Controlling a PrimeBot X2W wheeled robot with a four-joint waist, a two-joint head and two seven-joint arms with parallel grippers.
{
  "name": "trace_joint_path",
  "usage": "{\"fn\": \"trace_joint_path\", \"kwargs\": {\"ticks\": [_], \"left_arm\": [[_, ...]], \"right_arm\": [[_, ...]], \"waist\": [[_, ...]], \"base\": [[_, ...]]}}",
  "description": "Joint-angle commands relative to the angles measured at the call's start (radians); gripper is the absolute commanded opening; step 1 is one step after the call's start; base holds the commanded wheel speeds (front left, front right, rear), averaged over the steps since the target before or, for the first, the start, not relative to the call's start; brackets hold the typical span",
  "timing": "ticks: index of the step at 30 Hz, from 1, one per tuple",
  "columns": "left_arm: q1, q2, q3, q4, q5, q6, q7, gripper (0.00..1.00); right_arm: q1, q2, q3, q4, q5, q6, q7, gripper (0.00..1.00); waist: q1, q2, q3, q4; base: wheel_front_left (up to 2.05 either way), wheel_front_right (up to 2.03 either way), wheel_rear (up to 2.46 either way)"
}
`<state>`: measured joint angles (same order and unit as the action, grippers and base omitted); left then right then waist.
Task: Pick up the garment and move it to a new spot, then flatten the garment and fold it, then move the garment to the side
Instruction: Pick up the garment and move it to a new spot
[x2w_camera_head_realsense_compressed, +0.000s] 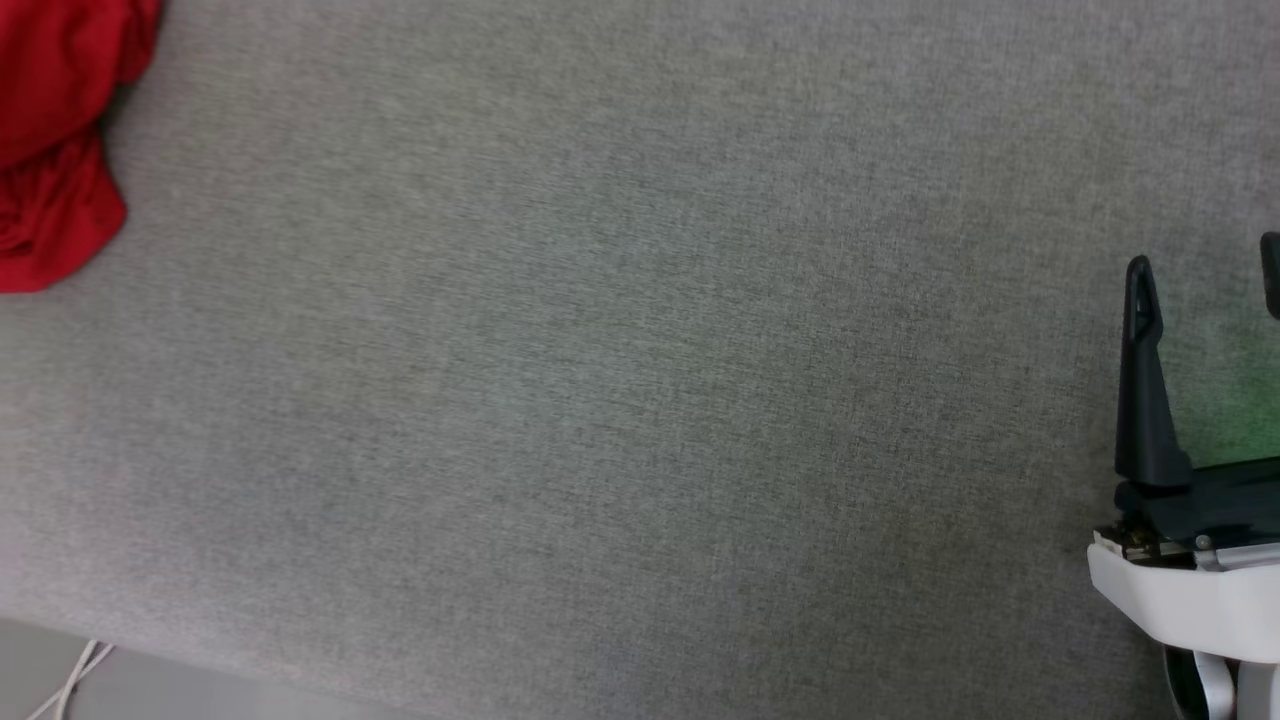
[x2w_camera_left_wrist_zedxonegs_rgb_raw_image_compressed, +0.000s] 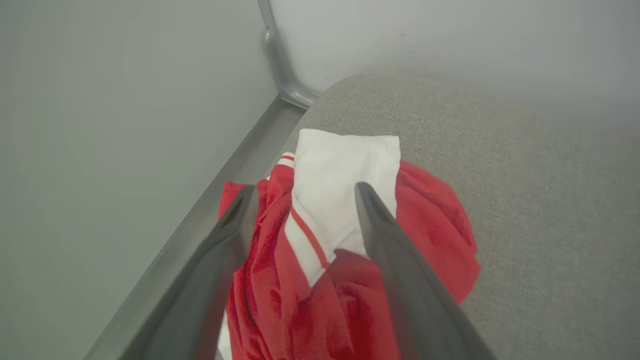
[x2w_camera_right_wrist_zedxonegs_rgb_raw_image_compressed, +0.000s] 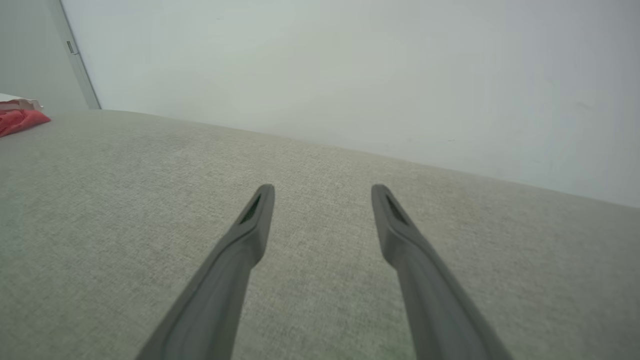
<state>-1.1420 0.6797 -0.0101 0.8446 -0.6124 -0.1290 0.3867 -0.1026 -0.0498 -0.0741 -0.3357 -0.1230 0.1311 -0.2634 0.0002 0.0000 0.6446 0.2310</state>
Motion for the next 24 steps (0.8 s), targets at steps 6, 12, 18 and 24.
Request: {"fn": "trace_joint_path", "kwargs": {"ticks": [6,12,18,24], "left_arm": [[0.040,0.045,-0.109,0.031,-0.176,0.000,0.222,1.00],[0.106,0.041,-0.211,0.024,-0.289,0.000,0.373,1.00],[0.109,0.076,-0.263,0.007,-0.337,-0.001,0.322,0.00],[0.055,0.136,-0.324,-0.051,-0.339,-0.001,0.225,0.00]], "right_arm": [[-0.027,-0.001,-0.002,-0.035,-0.026,-0.001,-0.002,1.00],[-0.040,-0.001,-0.005,-0.044,-0.034,-0.001,-0.002,1.00],[-0.045,-0.001,0.005,-0.031,-0.029,-0.001,-0.002,1.00],[-0.036,-0.001,0.007,-0.006,-0.006,-0.001,-0.002,1.00]], "waist": [[-0.0002,0.0000,0.078,-0.027],[-0.0002,0.0000,0.107,-0.027],[-0.0002,0.0000,0.089,-0.030],[-0.0002,0.0000,0.007,-0.037]], "base": [[0.00,0.00,0.00],[0.00,0.00,0.00],[0.00,0.00,0.00],[0.00,0.00,0.00]]}}
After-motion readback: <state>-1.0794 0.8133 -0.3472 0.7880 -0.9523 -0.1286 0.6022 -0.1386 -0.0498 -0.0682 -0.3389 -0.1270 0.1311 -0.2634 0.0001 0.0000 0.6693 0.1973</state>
